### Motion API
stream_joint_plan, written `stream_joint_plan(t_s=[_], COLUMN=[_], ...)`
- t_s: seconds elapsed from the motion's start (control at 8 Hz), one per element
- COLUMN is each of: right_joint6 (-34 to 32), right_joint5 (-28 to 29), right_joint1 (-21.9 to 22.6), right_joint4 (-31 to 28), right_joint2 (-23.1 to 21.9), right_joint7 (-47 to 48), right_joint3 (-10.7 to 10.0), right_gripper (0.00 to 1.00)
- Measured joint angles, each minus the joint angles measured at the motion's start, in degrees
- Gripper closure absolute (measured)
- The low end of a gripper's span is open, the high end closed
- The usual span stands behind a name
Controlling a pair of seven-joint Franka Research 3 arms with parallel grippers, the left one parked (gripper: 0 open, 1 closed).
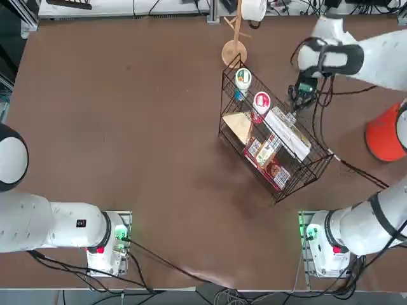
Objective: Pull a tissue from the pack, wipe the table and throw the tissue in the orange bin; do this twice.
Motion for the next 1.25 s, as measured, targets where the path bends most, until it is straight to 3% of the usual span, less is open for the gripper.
stream_joint_plan(t_s=[0.5, 0.75, 1.25], right_joint6=[-17.12, -23.94, -35.92], right_joint5=[-10.49, -15.63, -29.12], right_joint1=[-0.90, -2.37, -9.17], right_joint4=[6.31, 9.04, 12.84], right_joint2=[-5.58, -7.80, -11.52], right_joint7=[-0.77, -3.05, -18.34], right_joint3=[-5.04, -5.32, -5.83], right_gripper=[0.99, 0.99, 0.99])
